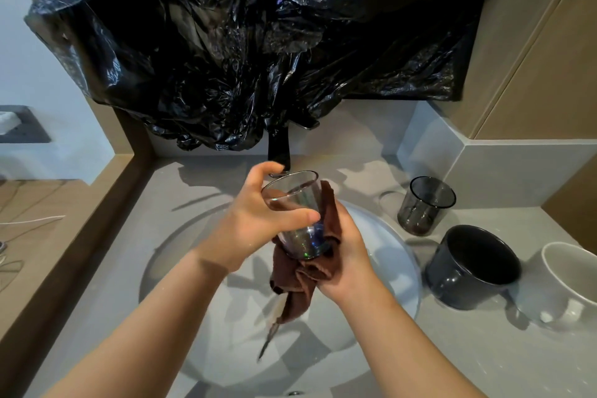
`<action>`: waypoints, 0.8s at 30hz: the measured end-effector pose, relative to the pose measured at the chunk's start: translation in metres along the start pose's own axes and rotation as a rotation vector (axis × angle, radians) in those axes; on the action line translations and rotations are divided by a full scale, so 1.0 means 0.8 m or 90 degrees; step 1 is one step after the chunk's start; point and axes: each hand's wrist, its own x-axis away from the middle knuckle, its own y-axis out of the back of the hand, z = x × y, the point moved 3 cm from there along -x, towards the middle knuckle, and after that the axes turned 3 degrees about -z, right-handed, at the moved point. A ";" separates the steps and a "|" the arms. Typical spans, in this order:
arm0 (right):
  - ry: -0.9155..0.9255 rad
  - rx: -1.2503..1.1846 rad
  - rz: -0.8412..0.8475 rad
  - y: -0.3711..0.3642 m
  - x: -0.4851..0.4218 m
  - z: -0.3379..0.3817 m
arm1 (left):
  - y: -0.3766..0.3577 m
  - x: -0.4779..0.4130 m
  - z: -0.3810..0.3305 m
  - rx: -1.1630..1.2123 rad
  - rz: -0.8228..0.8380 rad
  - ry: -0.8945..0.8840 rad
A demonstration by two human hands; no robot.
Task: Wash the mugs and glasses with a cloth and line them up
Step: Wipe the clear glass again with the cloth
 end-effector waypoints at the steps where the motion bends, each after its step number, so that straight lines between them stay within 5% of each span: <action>1: 0.006 0.037 -0.020 0.002 -0.001 0.003 | 0.005 0.002 -0.007 -0.044 0.026 -0.011; 5: 0.102 0.202 -0.063 0.007 0.000 0.012 | 0.016 0.003 -0.022 -0.184 0.189 -0.010; 12: 0.527 0.528 0.003 -0.020 0.029 0.032 | 0.015 0.001 0.002 0.003 0.142 0.173; 14: 0.456 0.475 -0.022 -0.020 0.024 0.036 | 0.012 0.001 0.003 0.006 0.124 0.154; 19: 0.025 -0.050 -0.100 -0.014 0.006 0.015 | -0.007 0.005 -0.003 0.010 0.052 0.068; 24: -0.017 -0.172 -0.161 -0.014 -0.001 -0.007 | -0.018 0.012 0.014 -0.006 -0.144 -0.042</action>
